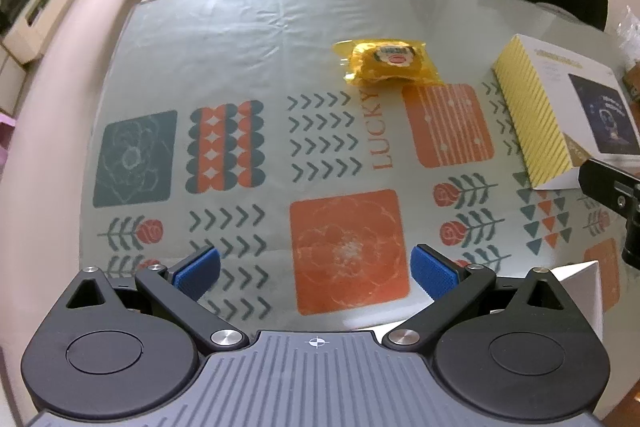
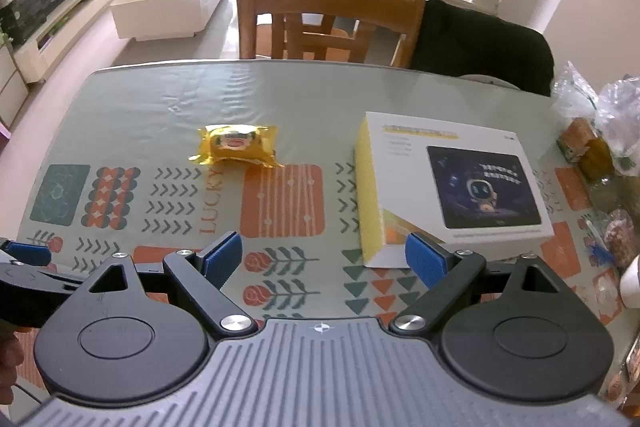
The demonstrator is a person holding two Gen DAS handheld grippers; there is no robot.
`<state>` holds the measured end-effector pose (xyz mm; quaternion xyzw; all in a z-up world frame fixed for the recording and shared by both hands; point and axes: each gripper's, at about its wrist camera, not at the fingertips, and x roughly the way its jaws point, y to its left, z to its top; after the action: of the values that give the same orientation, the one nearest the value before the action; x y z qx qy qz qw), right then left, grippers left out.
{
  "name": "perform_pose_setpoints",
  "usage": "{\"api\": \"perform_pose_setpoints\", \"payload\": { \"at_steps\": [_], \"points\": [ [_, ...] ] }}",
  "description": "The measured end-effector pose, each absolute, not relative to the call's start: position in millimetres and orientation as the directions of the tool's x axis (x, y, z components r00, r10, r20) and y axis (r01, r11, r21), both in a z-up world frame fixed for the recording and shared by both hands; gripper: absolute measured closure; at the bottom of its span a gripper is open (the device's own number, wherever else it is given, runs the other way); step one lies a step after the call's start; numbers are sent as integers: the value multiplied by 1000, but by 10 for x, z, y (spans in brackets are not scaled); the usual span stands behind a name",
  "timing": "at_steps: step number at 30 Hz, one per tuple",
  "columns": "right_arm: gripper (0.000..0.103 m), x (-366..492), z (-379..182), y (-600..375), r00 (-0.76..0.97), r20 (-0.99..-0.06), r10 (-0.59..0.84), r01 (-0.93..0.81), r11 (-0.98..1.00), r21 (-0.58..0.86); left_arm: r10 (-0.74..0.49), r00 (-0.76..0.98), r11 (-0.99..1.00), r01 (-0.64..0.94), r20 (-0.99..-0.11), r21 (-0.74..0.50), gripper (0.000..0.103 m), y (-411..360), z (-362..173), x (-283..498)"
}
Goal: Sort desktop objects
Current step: 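Withdraw the left tool while moving the right tool toward the logo snack packet, then lower the right tool around the logo yellow snack packet and close it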
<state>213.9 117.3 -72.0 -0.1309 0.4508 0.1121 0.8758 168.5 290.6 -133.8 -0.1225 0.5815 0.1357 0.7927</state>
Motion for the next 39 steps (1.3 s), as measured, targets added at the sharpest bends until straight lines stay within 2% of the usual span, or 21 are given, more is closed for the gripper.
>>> {"api": "perform_pose_setpoints", "payload": {
  "at_steps": [11,15,20,28,39],
  "points": [
    [0,2438,-933,1395,480,-860,171,-339,941,-2,94,283,931,-364,-955,-16,0,3214,-1491,1963],
    [0,2629,-1006,1506,500,-848,177,-334,943,0,90,288,933,-359,-953,-20,0,3319,-1550,2096],
    [0,2851,-1129,1780,540,-818,198,-434,898,-69,102,291,930,-366,-951,-13,0,3461,-1633,2212],
    [0,3384,-1379,2013,450,-851,272,-438,897,55,118,265,935,-354,-957,18,0,3658,-1865,2344],
    [0,3701,-1717,2311,416,-875,247,-472,881,24,116,252,929,-370,-961,16,0,3958,-2090,2539]
  ]
}}
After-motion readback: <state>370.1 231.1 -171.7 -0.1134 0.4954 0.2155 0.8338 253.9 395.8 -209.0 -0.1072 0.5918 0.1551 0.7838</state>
